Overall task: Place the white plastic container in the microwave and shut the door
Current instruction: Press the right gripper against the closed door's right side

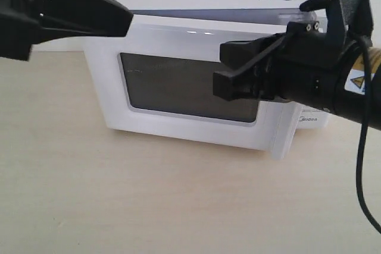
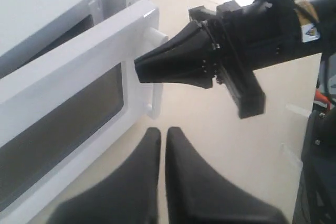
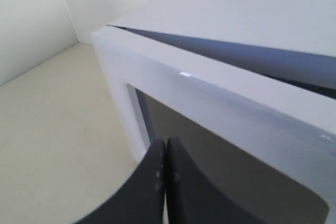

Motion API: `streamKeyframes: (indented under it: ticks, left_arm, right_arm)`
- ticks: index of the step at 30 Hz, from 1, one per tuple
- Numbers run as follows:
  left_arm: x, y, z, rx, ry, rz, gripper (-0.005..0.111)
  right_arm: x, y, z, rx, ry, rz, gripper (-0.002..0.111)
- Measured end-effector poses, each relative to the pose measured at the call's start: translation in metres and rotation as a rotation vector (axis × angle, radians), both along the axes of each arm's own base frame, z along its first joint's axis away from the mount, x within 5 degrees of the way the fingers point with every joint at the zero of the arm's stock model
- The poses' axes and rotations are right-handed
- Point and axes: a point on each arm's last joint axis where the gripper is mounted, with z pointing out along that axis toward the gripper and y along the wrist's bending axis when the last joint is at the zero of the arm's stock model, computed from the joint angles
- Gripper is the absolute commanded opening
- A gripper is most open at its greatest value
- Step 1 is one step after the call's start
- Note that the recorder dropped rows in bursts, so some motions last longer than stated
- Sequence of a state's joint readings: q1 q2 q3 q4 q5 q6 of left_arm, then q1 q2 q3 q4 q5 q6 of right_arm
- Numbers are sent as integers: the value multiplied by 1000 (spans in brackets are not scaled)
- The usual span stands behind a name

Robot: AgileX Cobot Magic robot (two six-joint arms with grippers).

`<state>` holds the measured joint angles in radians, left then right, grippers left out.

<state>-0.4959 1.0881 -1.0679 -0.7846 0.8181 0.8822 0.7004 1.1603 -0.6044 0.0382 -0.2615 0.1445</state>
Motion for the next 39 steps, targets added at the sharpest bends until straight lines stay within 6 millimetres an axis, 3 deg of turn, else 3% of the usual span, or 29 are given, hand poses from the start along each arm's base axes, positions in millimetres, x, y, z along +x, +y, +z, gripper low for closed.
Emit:
streamKeyframes:
  ticks: [10,15,23,39]
  left_arm:
    - [-59,30,40,-151,-54,34,4]
    - [-78,40,49,-188,-103,31,4]
    - [-83,41,48,-188,-69,23,4]
    - [-84,41,47,-182,-57,13,4]
  right_arm:
    - [6,-15,-4,99,10,-194,0]
    - [-2,-15,-16,167,0,-247,0]
    - [-7,4,-30,179,-41,-310,0]
    - [14,12,-55,147,-128,-509,0]
